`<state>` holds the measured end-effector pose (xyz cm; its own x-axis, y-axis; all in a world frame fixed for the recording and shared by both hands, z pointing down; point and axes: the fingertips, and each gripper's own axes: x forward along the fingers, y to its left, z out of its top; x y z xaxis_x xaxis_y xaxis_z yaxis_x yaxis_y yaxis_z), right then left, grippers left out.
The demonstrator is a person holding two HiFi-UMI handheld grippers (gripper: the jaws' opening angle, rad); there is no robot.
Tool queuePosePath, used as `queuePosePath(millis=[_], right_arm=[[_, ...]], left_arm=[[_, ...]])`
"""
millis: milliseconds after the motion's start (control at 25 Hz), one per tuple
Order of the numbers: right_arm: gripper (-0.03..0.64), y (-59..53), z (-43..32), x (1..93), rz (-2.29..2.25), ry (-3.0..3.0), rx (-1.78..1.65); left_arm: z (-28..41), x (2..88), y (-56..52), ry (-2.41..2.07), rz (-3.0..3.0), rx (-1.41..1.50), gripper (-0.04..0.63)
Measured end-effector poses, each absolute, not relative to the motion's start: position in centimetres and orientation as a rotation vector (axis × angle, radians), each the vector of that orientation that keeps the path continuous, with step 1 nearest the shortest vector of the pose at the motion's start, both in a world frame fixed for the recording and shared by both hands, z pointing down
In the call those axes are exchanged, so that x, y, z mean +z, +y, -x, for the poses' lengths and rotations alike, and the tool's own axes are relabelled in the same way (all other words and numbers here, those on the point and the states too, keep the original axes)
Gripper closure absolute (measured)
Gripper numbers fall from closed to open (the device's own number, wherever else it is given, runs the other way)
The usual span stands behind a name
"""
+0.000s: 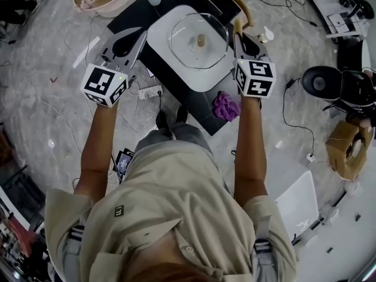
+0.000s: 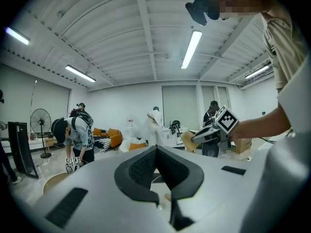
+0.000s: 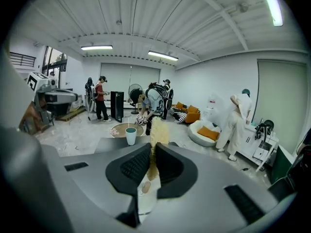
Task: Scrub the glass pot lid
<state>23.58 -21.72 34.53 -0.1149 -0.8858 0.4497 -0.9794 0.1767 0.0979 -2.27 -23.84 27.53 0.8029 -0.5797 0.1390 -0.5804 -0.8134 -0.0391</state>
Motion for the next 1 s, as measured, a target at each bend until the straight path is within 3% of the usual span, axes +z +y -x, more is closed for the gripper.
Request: queuePosePath(millis=[680, 1000], right_arm=[[0.58, -36.5, -23.4, 59.0, -1.469, -1.848, 0.377], [0.58, -37.8, -23.1, 62.3, -1.45, -1.822, 0.366]], left_arm=[[6.4, 41.4, -26.0, -1.109, -2.696, 0.354, 0.589], [7.7, 44.9, -25.1, -1.145, -2.619, 0.347, 0.589]])
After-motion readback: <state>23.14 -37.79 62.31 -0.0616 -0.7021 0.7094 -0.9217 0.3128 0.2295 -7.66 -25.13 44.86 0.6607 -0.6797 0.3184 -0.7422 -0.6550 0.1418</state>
